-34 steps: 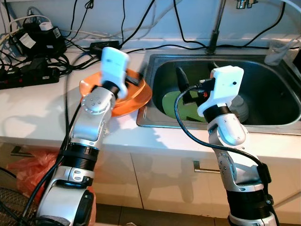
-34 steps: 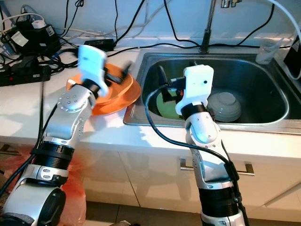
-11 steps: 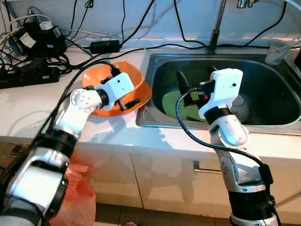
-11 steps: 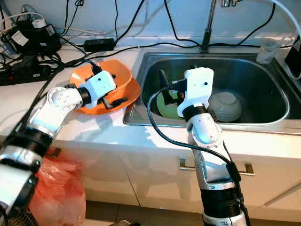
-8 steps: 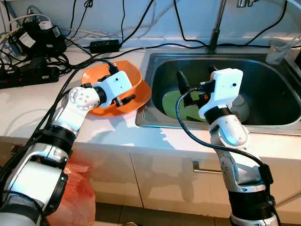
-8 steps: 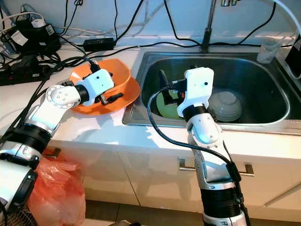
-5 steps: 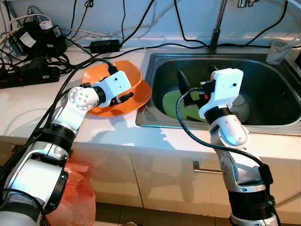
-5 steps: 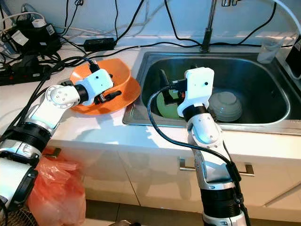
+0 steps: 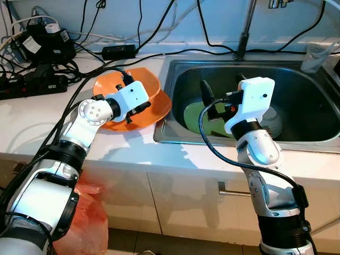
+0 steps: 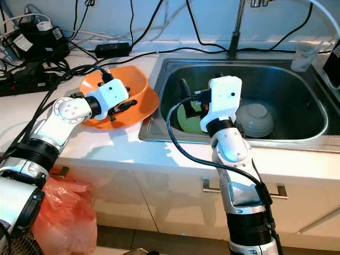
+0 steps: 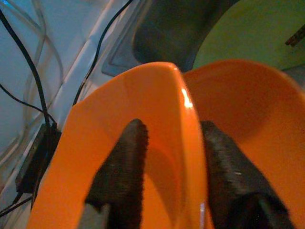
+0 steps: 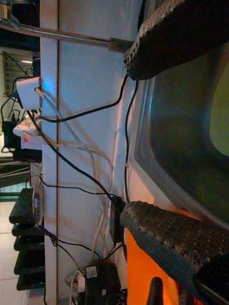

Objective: Kitchen organization

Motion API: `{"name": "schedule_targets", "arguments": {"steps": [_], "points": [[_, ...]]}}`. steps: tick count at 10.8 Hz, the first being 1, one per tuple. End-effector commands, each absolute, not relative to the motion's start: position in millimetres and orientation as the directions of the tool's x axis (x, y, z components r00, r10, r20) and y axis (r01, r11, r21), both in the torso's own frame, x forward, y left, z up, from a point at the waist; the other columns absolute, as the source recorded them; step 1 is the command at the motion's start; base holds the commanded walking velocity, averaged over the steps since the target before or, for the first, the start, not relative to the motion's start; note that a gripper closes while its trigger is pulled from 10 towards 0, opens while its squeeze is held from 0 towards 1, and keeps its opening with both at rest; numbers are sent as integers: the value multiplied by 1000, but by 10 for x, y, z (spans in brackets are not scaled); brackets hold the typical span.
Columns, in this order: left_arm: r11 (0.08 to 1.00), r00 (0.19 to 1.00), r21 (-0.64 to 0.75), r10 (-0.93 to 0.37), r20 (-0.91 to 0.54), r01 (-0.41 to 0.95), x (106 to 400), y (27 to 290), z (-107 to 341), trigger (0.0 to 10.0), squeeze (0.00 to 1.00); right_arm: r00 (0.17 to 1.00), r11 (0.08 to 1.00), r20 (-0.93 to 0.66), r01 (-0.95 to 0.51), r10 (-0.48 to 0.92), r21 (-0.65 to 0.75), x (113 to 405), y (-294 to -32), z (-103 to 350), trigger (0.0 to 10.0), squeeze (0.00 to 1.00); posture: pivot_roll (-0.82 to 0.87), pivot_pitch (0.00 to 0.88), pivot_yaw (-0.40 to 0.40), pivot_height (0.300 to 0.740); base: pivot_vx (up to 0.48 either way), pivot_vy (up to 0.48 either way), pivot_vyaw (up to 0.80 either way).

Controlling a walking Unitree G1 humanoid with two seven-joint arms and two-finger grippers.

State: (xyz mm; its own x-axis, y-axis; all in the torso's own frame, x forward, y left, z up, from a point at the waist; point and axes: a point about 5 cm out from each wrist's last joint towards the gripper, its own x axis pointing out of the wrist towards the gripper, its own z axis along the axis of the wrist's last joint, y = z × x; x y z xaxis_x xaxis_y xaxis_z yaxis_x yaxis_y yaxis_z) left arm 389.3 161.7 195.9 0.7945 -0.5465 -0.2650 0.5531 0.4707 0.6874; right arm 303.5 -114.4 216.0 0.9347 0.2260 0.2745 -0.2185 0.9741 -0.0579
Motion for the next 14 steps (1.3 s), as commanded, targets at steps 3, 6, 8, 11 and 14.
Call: {"name": "schedule_targets", "arguments": {"steps": [3, 6, 8, 11, 14], "points": [[480, 801, 693, -546, -243, 538, 3914, 1632, 2009, 0, 0, 930, 975, 295, -215, 220, -52, 3034, -1146, 2223, 10000, 910, -67, 0, 88, 740, 0, 0, 0], [474, 798, 699, -555, -235, 536, 3917, 1611, 2017, 0, 0, 930, 976, 294, -214, 219, -52, 3038, -1147, 2219, 10000, 867, -68, 0, 90, 740, 0, 0, 0], [465, 799, 715, -561, -218, 522, 3910, 1572, 2009, 0, 0, 931, 976, 293, -214, 219, -50, 3044, -1145, 2214, 10000, 820, -66, 0, 89, 740, 0, 0, 0], [447, 805, 756, -568, -173, 478, 3885, 1540, 1991, 0, 0, 931, 975, 289, -219, 224, -50, 3045, -1133, 2202, 10000, 761, -63, 0, 88, 740, 0, 0, 0], [428, 791, 824, -611, -40, 372, 3840, 1473, 2110, 0, 0, 933, 972, 272, -227, 234, -56, 3052, -1139, 2171, 10000, 631, -59, 0, 88, 740, 0, 0, 0]]}}
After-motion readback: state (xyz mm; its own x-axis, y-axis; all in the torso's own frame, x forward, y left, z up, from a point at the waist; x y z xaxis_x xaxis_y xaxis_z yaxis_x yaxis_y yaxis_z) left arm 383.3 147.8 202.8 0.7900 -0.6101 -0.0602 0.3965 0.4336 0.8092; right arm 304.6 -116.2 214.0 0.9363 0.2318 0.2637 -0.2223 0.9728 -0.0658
